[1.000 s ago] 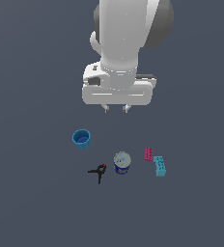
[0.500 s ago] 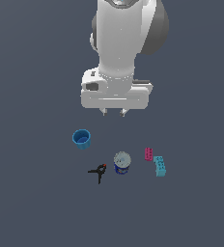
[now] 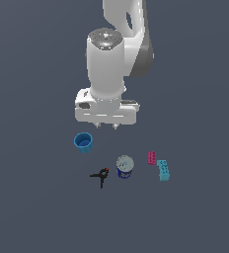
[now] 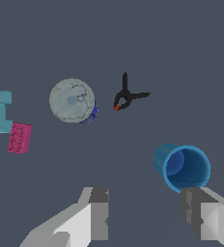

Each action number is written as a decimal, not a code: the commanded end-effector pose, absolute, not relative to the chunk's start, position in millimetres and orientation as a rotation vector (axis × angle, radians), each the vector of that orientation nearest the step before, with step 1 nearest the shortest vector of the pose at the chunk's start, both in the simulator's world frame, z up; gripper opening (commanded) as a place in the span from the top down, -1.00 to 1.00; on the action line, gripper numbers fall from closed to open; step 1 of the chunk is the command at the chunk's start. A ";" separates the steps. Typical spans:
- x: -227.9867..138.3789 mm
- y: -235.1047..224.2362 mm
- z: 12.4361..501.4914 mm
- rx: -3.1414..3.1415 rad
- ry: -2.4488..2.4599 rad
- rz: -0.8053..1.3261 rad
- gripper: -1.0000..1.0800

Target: Pick up a designated object from a clutter of objects.

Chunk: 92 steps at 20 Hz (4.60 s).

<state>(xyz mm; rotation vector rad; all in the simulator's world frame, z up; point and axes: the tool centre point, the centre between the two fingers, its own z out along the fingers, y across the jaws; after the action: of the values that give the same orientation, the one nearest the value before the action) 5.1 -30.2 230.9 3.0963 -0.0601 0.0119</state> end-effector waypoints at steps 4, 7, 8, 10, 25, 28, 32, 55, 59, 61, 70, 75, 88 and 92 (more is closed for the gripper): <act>-3.7 -60.0 183.6 3.080 -0.097 0.027 -0.23; -11.0 -74.9 159.8 3.071 -0.114 0.035 -0.23; -13.5 -79.2 152.9 3.068 -0.119 0.037 -0.23; -18.5 -86.9 140.5 3.064 -0.127 0.041 -0.23; -37.9 -110.0 102.8 3.050 -0.152 0.052 -0.23; -37.9 -110.3 100.2 3.050 -0.152 0.052 -0.23; -37.9 -111.5 88.6 3.050 -0.152 0.053 -0.23; -36.6 -108.0 81.2 3.049 -0.154 0.055 1.00; -32.9 -96.3 94.8 3.049 -0.154 0.055 1.00; -30.4 -88.2 104.4 3.049 -0.154 0.055 1.00; -13.1 -34.1 168.1 3.047 -0.154 0.055 1.00; -0.9 3.3 212.3 3.047 -0.154 0.055 1.00; 32.1 98.5 323.2 3.048 -0.153 0.054 1.00; 41.1 122.3 350.9 3.049 -0.153 0.054 1.00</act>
<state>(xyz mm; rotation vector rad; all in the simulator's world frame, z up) 37.8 113.3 339.0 3.0487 -0.1518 0.0515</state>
